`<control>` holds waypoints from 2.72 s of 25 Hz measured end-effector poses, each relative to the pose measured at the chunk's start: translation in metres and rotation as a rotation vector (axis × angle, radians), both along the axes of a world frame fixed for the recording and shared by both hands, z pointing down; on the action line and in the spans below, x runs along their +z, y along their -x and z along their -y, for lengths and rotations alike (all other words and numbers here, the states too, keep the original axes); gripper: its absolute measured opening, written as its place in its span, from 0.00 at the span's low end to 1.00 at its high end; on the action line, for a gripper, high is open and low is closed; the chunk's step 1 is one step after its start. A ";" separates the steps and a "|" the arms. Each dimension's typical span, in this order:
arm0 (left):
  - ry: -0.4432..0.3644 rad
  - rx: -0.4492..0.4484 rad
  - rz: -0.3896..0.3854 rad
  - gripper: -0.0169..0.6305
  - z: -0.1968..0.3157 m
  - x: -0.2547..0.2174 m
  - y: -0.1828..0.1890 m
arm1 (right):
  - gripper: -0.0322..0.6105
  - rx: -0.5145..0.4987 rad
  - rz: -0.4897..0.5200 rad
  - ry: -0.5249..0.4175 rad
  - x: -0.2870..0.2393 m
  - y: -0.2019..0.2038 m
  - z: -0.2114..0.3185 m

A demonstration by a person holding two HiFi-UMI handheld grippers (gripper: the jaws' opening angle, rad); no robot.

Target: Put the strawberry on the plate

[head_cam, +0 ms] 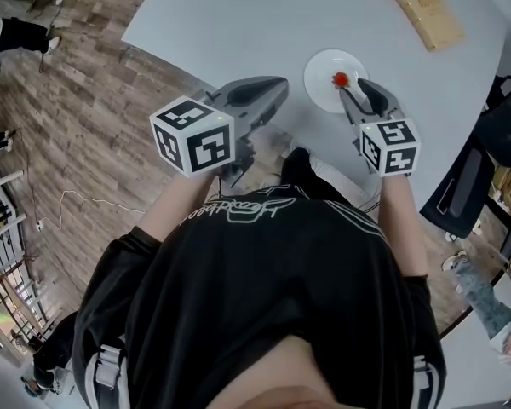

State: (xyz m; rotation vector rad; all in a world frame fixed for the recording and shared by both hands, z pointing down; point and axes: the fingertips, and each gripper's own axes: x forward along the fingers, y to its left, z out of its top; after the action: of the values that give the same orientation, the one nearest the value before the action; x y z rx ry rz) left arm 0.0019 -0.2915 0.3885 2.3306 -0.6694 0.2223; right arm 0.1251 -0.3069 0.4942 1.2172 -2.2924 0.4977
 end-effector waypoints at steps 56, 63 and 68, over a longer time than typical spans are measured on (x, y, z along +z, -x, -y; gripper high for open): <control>-0.219 0.324 -0.084 0.04 -0.234 -0.079 0.008 | 0.06 0.064 0.287 -0.307 -0.180 0.074 -0.267; -0.196 0.312 -0.074 0.04 -0.233 -0.072 0.011 | 0.06 0.056 0.296 -0.288 -0.174 0.078 -0.267; -0.198 0.314 -0.072 0.04 -0.234 -0.070 0.008 | 0.06 0.063 0.295 -0.289 -0.171 0.073 -0.268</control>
State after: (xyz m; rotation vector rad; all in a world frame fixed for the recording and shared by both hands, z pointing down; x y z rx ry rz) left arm -0.0059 -0.0577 0.3183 2.6161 -0.2974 0.2195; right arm 0.0521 -0.0392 0.3231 1.4371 -2.6535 0.3989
